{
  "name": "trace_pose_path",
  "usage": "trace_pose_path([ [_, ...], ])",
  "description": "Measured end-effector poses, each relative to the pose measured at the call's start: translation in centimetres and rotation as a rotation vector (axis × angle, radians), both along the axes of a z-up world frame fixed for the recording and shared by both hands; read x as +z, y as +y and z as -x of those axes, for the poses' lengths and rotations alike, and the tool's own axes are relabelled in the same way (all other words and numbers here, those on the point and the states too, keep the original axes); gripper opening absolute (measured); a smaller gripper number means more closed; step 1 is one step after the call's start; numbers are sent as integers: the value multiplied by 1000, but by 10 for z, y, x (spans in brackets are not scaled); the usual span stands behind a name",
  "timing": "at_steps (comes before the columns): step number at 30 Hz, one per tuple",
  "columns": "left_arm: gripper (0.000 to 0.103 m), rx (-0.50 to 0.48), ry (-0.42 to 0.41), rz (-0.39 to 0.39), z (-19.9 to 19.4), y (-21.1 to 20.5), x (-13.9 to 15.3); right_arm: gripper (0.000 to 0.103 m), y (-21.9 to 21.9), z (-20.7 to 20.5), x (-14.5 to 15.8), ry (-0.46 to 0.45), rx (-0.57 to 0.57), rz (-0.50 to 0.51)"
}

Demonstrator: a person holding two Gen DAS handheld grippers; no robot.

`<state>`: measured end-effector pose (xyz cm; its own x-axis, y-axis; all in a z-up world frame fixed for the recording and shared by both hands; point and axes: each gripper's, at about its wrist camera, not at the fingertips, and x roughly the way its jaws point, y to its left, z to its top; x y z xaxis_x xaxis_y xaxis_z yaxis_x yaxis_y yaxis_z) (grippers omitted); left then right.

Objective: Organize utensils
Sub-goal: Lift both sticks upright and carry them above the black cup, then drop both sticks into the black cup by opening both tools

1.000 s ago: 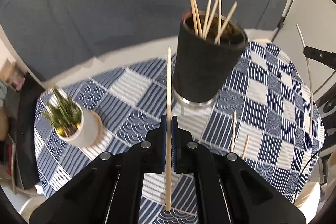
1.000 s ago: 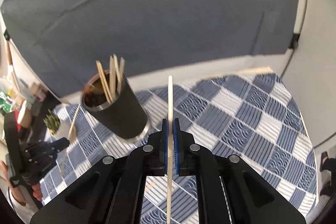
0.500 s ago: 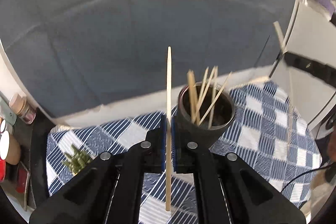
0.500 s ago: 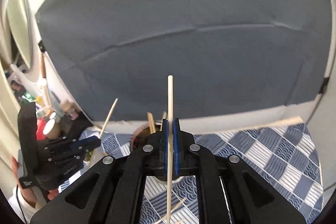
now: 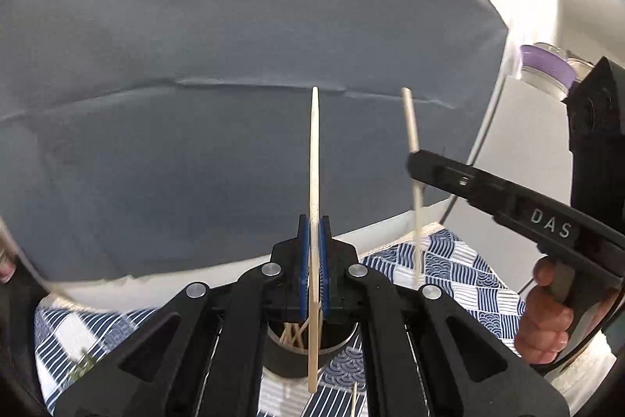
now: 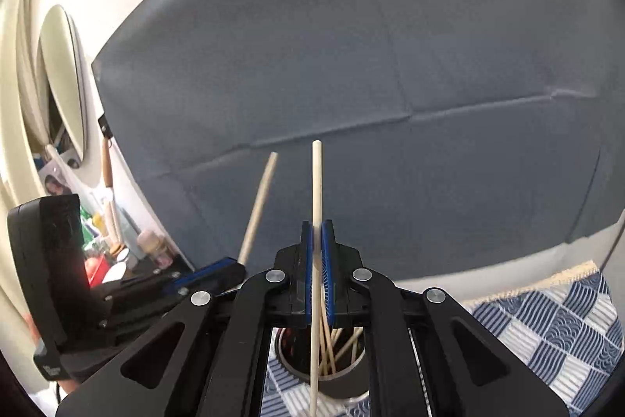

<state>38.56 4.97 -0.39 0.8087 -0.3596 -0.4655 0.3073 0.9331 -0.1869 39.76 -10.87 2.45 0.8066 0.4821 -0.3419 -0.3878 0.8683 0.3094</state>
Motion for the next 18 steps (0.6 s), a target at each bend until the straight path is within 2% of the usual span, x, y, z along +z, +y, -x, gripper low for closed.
trace_pose_path([
  [2, 5, -34, -36, 10, -8, -4, -3, 5, 2, -7, -4, -10, 0, -11],
  [6, 5, -80, -44, 32, -26, -13, -20, 5, -1, -19, -12, -22, -1, -61],
  [11, 5, -39, -71, 26, -37, -16, -45, 5, 1, -31, -23, -45, 27, -78],
  [18, 5, -17, -115, 89, -38, -11, -72, 5, 8, -49, -56, -23, 38, -81],
])
